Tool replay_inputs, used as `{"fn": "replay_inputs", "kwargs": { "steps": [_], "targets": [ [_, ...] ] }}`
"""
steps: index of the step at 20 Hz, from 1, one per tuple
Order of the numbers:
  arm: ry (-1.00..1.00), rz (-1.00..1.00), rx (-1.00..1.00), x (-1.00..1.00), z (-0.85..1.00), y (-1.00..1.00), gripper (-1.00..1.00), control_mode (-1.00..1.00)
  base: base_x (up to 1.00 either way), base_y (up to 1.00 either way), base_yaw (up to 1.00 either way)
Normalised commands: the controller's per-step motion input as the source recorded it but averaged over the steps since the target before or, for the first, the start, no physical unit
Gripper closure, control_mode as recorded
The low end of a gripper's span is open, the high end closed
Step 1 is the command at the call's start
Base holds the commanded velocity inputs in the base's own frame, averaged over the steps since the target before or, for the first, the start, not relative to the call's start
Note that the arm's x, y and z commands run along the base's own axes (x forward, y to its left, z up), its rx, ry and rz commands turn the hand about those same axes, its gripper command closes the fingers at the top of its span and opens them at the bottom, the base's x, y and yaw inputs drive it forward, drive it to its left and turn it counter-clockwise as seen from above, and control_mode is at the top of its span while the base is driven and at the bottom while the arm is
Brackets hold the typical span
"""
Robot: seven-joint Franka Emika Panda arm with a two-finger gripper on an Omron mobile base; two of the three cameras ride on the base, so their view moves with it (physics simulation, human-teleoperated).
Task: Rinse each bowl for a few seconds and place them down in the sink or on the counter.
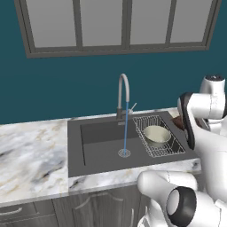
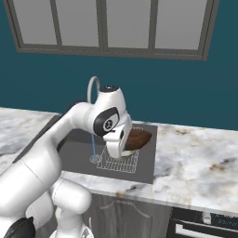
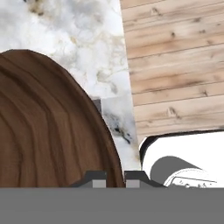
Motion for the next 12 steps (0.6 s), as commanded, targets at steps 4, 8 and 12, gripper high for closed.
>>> {"fn": "replay_inputs", "kwargs": {
  "steps": [4, 8, 12],
  "targets": [
    [0.00, 0.08, 0.00, 0.01, 0.00, 0.40, 1.00, -1.00, 0.00, 0.00, 0.00],
    [0.00, 0.09, 0.00, 0.08, 0.00, 0.35, 1.00, -1.00, 0.00, 0.00, 0.00],
    [0.00, 0.09, 0.00, 0.08, 0.03, 0.36, 1.00, -1.00, 0.00, 0.00, 0.00]
  ]
}}
